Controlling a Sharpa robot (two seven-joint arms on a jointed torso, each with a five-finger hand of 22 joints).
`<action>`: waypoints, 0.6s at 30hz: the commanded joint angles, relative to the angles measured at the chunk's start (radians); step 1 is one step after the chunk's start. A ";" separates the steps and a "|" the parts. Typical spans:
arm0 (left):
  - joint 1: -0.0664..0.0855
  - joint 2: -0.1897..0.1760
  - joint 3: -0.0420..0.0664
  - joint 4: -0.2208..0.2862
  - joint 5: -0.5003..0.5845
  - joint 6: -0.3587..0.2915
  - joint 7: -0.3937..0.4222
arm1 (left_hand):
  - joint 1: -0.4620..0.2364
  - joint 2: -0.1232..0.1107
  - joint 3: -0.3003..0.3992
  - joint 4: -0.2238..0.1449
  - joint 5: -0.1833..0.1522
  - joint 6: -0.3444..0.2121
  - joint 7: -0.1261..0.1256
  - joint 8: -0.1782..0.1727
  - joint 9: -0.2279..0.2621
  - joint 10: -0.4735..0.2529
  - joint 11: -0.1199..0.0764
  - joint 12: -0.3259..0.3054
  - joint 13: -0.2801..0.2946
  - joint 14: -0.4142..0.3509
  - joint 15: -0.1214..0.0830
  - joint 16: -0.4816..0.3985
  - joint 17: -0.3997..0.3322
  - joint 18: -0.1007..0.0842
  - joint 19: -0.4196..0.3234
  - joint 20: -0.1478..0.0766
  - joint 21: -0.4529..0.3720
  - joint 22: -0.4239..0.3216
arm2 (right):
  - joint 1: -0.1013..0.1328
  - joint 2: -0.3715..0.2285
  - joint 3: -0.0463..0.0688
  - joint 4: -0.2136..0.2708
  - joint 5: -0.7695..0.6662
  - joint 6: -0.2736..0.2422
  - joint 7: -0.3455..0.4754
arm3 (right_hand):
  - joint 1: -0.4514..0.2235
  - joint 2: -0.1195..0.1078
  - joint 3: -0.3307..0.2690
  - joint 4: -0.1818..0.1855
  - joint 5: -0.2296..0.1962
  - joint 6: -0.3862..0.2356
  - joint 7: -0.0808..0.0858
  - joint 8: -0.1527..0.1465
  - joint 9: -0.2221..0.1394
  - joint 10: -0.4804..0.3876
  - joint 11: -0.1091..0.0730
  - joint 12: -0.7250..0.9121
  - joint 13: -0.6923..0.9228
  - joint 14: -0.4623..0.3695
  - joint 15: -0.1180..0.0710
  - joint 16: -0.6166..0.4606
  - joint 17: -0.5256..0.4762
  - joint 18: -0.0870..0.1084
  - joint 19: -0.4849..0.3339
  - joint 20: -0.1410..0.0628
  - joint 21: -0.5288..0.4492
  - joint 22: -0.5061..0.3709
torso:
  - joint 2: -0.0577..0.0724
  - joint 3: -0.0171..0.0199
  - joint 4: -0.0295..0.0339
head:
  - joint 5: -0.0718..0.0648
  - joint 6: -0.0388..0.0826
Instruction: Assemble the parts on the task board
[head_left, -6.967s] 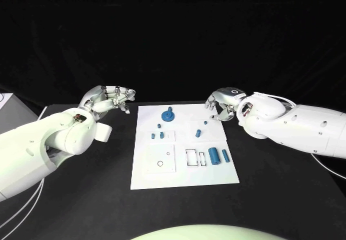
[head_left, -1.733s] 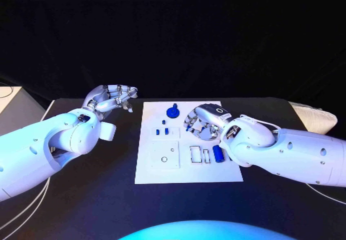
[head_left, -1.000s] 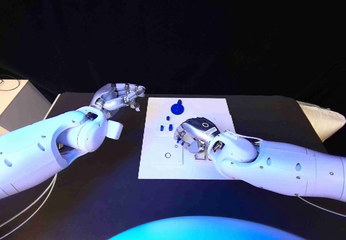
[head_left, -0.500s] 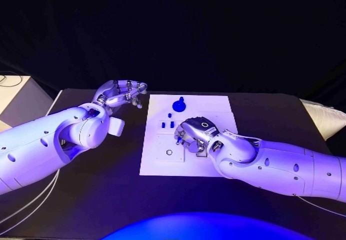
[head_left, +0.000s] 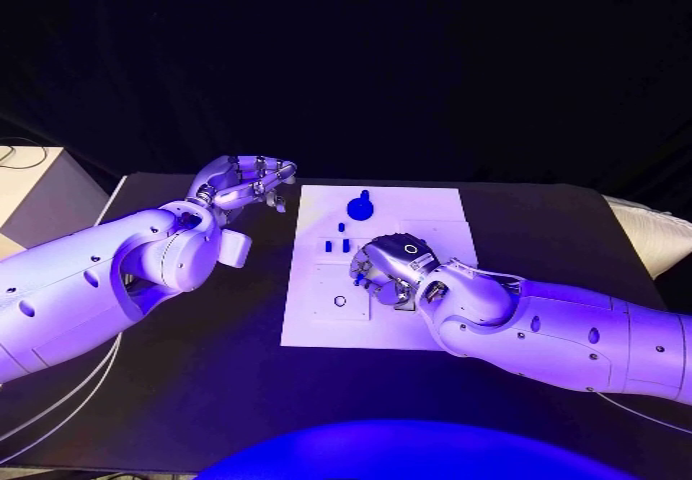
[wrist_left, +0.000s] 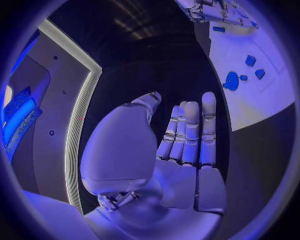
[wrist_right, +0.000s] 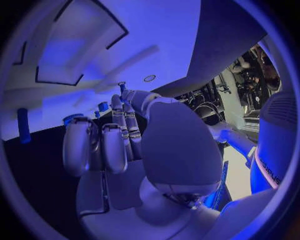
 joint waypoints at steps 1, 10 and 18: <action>0.000 0.001 0.001 0.000 0.006 0.004 0.004 | 0.009 0.001 -0.007 0.000 0.003 -0.006 0.001 0.005 -0.001 -0.010 0.000 0.004 -0.002 0.002 0.002 0.007 0.001 0.014 0.008 0.002 0.004 0.001 | -0.001 0.001 0.000 -0.001 -0.015 0.018 0.000 | -0.004 0.009 0.000 -0.007 0.005 0.001 0.004 0.007 0.001 0.050 -0.043 0.004 0.001 0.033 -0.006 0.004 0.000 -0.012 0.012 0.003 0.006 0.001 | 0.001 0.0003 -0.0001 | 0.000 -0.001; 0.000 0.001 0.001 0.000 0.006 0.004 0.002 | 0.010 0.002 -0.008 0.001 0.003 -0.006 0.001 0.006 -0.001 -0.011 0.000 0.005 -0.001 0.002 0.002 0.007 0.001 0.014 0.008 0.002 0.004 0.002 | -0.002 0.011 -0.001 -0.019 -0.015 0.022 -0.004 | -0.004 0.009 0.000 -0.007 0.005 0.001 0.004 0.007 0.001 0.050 -0.043 0.004 0.001 0.033 -0.006 0.004 0.000 -0.012 0.012 0.003 0.006 0.001 | 0.000 -0.0005 0.0007 | -0.001 -0.003; 0.000 0.001 0.001 0.000 0.006 0.004 0.001 | 0.010 0.002 -0.008 0.001 0.003 -0.006 0.001 0.006 -0.001 -0.011 0.000 0.005 -0.001 0.002 0.002 0.007 0.001 0.014 0.008 0.002 0.004 0.002 | -0.003 0.022 -0.002 -0.032 -0.016 0.024 -0.005 | -0.004 0.009 0.000 -0.007 0.005 0.001 0.004 0.007 0.001 0.050 -0.043 0.004 0.001 0.033 -0.006 0.004 0.000 -0.012 0.012 0.003 0.006 0.001 | 0.001 -0.0005 0.0008 | 0.000 -0.006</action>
